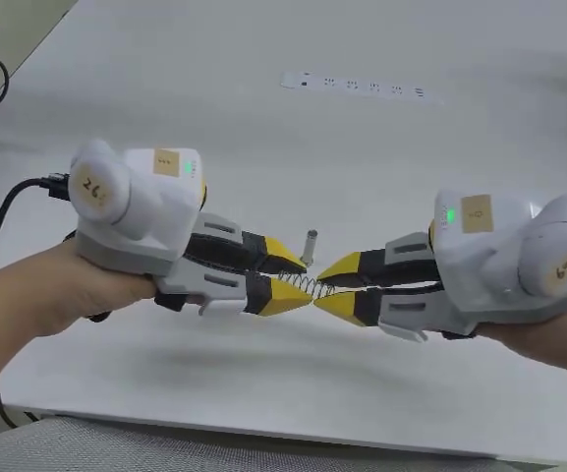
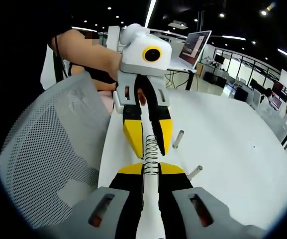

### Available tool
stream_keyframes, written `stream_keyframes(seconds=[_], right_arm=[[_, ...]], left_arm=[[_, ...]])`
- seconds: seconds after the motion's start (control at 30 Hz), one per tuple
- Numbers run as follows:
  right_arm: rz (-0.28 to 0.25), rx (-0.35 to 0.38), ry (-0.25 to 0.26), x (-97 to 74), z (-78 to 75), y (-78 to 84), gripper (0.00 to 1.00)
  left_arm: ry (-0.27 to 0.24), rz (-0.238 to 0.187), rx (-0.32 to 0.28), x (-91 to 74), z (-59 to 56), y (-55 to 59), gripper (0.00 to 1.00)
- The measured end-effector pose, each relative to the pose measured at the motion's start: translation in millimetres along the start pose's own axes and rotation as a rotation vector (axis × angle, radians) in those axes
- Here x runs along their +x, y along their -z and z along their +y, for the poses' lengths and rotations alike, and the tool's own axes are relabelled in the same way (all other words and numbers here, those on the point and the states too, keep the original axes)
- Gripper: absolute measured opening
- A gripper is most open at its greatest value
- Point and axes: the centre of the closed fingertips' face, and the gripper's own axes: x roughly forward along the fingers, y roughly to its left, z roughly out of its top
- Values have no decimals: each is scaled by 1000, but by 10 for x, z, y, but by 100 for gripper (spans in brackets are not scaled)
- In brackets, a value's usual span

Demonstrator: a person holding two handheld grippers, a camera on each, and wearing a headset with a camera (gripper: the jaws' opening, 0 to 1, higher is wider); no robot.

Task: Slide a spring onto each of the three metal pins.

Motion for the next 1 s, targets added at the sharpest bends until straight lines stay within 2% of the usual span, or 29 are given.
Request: stream_keyframes(seconds=[0.4,1.0], right_arm=[[-6,-2,-6,2,22,-16,7],[-27,9,-24,-60,40,-35,7]], left_arm=[[2,5,15,-30,-15,6,6],[19,-2,93,-47,-64,-44,2]])
